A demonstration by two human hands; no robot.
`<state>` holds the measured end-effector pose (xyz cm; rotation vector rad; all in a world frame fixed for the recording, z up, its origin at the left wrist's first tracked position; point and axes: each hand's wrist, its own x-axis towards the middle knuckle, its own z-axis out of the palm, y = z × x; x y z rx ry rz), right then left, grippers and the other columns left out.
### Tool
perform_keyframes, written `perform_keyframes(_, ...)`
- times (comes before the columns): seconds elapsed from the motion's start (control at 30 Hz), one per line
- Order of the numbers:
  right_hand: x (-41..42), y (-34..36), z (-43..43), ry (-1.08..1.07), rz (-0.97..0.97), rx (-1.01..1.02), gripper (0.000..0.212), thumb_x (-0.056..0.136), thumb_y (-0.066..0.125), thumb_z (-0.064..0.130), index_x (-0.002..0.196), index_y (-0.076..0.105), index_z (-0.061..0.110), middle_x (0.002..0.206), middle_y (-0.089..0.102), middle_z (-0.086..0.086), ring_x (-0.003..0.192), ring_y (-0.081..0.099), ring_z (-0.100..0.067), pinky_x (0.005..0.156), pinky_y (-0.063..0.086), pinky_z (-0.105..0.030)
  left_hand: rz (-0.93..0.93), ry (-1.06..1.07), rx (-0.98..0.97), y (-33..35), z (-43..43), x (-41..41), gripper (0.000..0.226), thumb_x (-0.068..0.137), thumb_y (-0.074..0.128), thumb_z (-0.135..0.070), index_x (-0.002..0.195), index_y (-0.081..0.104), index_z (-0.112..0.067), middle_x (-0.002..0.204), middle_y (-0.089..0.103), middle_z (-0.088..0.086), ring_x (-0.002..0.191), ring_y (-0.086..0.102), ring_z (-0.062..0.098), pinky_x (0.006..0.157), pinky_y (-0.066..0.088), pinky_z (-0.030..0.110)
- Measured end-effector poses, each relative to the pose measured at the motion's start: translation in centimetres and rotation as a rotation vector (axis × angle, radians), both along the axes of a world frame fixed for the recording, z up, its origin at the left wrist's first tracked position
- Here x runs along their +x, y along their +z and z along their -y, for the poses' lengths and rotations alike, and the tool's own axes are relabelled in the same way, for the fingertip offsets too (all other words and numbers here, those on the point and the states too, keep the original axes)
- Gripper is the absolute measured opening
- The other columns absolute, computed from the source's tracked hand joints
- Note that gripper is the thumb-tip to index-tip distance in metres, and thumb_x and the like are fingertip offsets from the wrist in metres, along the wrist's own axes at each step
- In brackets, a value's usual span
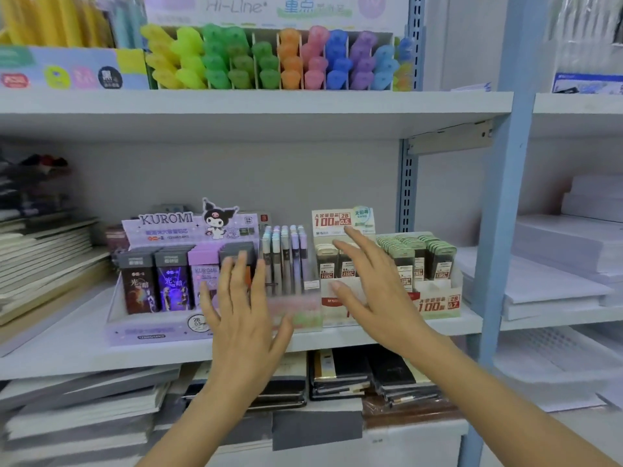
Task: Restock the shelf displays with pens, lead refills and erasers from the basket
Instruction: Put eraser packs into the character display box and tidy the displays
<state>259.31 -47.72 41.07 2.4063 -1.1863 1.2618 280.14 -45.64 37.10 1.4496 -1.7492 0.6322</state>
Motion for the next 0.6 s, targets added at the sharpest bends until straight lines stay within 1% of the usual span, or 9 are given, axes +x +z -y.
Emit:
perform_keyframes(0.07, 2.6, -0.4, -0.3, 0.073, -0.066, 0.012, 0.057, 0.099, 0.040, 0.044, 0.151, 0.023, 0.030, 0.161, 0.008, 0.011, 0.148, 0.007, -0.008, 0.118, 0.010, -0.034, -0.060, 0.082, 0.017, -0.7, -0.4, 2.0, 0.076, 0.090, 0.037, -0.050, 0.151, 0.027, -0.006, 0.161, 0.012, 0.017, 0.149, 0.002, 0.031, 0.117, 0.000, 0.061)
perform_keyframes(0.13, 4.9, -1.0, -0.1, 0.094, -0.142, 0.002, 0.058, 0.100, 0.041, 0.043, 0.152, 0.024, 0.025, 0.161, 0.015, 0.007, 0.147, 0.011, -0.009, 0.121, 0.007, -0.034, -0.098, 0.143, 0.062, -1.7, -0.8, 3.9, 0.077, 0.090, 0.032, -0.055, 0.150, 0.027, -0.008, 0.161, 0.013, 0.016, 0.149, 0.004, 0.032, 0.116, 0.001, 0.060)
perform_keyframes(0.23, 7.2, -1.9, 0.4, -0.004, -0.205, -0.032, 0.062, 0.098, 0.040, 0.046, 0.152, 0.024, 0.019, 0.157, 0.026, 0.004, 0.144, 0.020, -0.011, 0.120, -0.003, -0.031, -0.062, 0.154, 0.177, -3.1, -1.1, 5.7, 0.076, 0.089, 0.025, -0.059, 0.147, 0.037, -0.012, 0.157, 0.023, 0.018, 0.147, 0.016, 0.034, 0.118, 0.006, 0.058)
perform_keyframes(0.3, 7.7, -2.3, 0.5, -0.030, -0.185, -0.078, 0.060, 0.095, 0.040, 0.047, 0.146, 0.037, 0.015, 0.148, 0.040, 0.001, 0.137, 0.034, -0.014, 0.118, -0.002, -0.031, -0.023, 0.134, 0.208, -3.7, -1.2, 6.0, 0.065, 0.090, 0.028, -0.056, 0.139, 0.047, -0.018, 0.150, 0.033, 0.019, 0.142, 0.027, 0.036, 0.118, 0.008, 0.058)
perform_keyframes(0.37, 7.7, -2.5, 0.7, -0.014, -0.151, -0.108, 0.054, 0.091, 0.049, 0.040, 0.137, 0.049, 0.014, 0.138, 0.051, -0.001, 0.130, 0.043, -0.017, 0.117, 0.003, -0.031, -0.047, 0.119, 0.185, -4.0, -1.1, 5.8, 0.052, 0.092, 0.035, -0.051, 0.131, 0.053, -0.022, 0.137, 0.041, 0.017, 0.136, 0.034, 0.035, 0.117, 0.009, 0.059)
perform_keyframes(0.47, 7.7, -2.8, 1.0, -0.012, -0.132, -0.133, 0.050, 0.085, 0.066, 0.023, 0.133, 0.052, 0.015, 0.134, 0.054, 0.000, 0.126, 0.045, -0.016, 0.117, 0.004, -0.031, -0.086, 0.110, 0.129, -4.2, -0.8, 5.6, 0.047, 0.091, 0.038, -0.047, 0.124, 0.058, -0.020, 0.123, 0.047, 0.016, 0.129, 0.040, 0.035, 0.116, 0.011, 0.060)
perform_keyframes(0.53, 7.9, -2.7, 1.0, -0.013, -0.115, -0.116, 0.051, 0.083, 0.069, 0.018, 0.132, 0.053, 0.016, 0.134, 0.054, 0.000, 0.127, 0.045, -0.016, 0.117, 0.003, -0.029, -0.092, 0.114, 0.109, -4.2, -0.8, 5.6, 0.047, 0.091, 0.039, -0.046, 0.122, 0.060, -0.018, 0.118, 0.049, 0.016, 0.125, 0.044, 0.036, 0.115, 0.013, 0.061)
perform_keyframes(0.6, 8.0, -2.5, 1.0, 0.000, -0.111, -0.097, 0.052, 0.084, 0.070, 0.018, 0.133, 0.052, 0.017, 0.136, 0.053, 0.000, 0.129, 0.043, -0.016, 0.117, 0.003, -0.028, -0.097, 0.113, 0.092, -4.0, -0.8, 5.6, 0.043, 0.092, 0.045, -0.043, 0.119, 0.061, -0.016, 0.115, 0.051, 0.017, 0.122, 0.046, 0.037, 0.113, 0.016, 0.063)
